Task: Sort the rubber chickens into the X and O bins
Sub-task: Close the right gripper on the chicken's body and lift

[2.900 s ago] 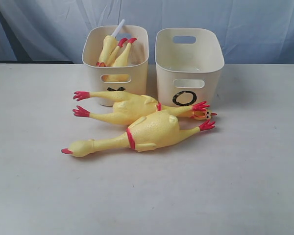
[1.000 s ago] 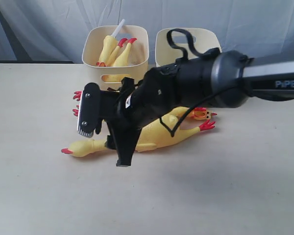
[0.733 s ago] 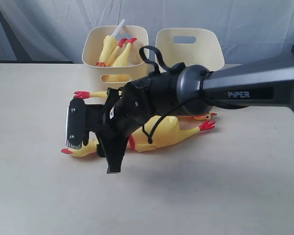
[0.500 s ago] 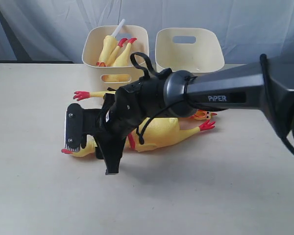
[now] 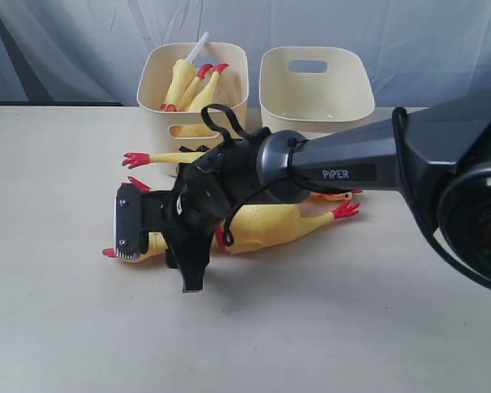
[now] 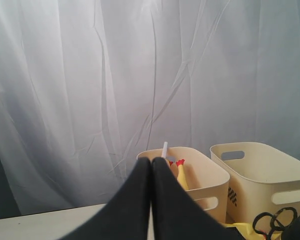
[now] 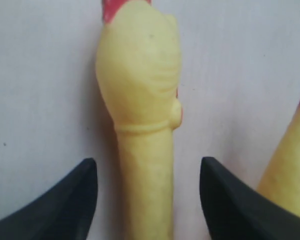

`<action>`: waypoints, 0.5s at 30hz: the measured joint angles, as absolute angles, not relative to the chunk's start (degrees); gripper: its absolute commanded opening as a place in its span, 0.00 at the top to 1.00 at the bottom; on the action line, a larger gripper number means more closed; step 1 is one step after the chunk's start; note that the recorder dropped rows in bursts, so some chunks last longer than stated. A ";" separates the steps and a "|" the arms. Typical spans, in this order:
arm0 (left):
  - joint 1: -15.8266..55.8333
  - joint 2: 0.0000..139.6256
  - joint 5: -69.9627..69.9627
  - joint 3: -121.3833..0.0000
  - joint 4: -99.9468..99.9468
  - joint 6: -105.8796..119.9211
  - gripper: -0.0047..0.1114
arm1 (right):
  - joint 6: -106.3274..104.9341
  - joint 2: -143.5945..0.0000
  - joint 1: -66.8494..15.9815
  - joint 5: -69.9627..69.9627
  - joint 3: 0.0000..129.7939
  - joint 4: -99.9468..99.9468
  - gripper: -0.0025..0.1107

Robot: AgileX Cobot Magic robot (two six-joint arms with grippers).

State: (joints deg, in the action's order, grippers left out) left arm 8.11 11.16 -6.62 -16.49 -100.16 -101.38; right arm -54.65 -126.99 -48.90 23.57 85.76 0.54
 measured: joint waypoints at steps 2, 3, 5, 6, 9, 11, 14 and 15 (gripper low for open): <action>8.11 11.16 -6.62 -16.49 -100.16 -101.38 0.96 | -53.47 -127.26 -48.90 23.57 85.80 0.00 0.52; 8.11 11.16 -6.62 -16.49 -100.16 -101.38 0.96 | -52.91 -127.51 -48.90 23.57 85.80 0.00 0.55; 8.11 11.16 -6.70 -16.49 -100.16 -101.38 0.96 | -52.44 -127.75 -48.90 23.31 85.90 -0.46 0.63; 8.11 11.16 -6.70 -16.49 -100.16 -101.38 0.96 | -52.19 -127.79 -48.90 23.31 85.90 -0.46 0.68; 8.11 11.16 -6.94 -16.49 -100.16 -101.38 0.96 | -51.83 -128.12 -48.90 23.23 85.90 -0.62 0.82; 8.11 11.16 -6.94 -16.49 -100.16 -101.38 0.96 | -51.60 -128.33 -48.90 23.01 86.04 -0.78 0.90; 8.11 11.16 -6.94 -16.49 -100.16 -101.38 0.96 | -51.48 -128.33 -48.90 22.87 86.08 -1.16 0.99; 8.11 11.16 -6.94 -16.49 -100.16 -101.38 0.96 | -51.48 -128.33 -48.90 22.87 86.08 -1.43 0.99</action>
State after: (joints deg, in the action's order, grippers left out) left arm 8.11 11.16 -6.94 -16.49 -100.16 -101.38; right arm -51.48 -128.33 -48.90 22.87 86.08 -1.43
